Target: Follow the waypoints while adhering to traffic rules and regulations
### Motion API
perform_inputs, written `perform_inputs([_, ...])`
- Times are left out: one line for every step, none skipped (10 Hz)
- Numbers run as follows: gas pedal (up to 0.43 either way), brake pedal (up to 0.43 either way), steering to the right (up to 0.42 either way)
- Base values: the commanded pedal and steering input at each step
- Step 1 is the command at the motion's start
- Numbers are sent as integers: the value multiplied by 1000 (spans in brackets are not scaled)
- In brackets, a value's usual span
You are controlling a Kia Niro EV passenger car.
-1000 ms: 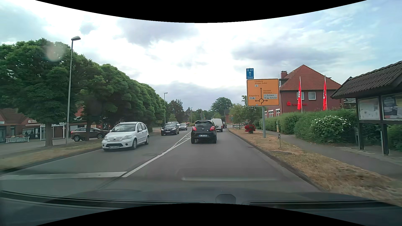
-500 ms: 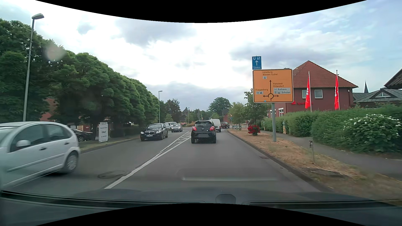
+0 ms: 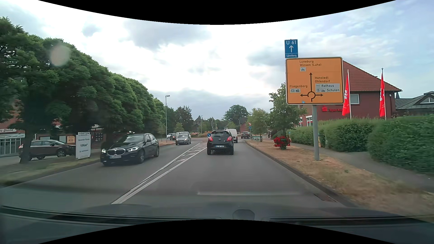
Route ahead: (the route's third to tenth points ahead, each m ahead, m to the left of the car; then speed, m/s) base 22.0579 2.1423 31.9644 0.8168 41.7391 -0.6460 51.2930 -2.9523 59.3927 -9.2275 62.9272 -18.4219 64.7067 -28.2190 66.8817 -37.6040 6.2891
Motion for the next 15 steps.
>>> perform_inputs([87, 0, 6])
perform_inputs([98, 0, 8])
perform_inputs([98, 0, 9])
perform_inputs([98, 0, 8])
perform_inputs([98, 0, 7])
perform_inputs([98, 0, 6])
perform_inputs([98, 0, 5])
perform_inputs([98, 0, 4])
perform_inputs([98, 0, 4])
perform_inputs([98, 0, 4])
perform_inputs([98, 0, 5])
perform_inputs([98, 0, 5])
perform_inputs([98, 0, 5])
perform_inputs([98, 0, 5])
perform_inputs([98, 0, 5])
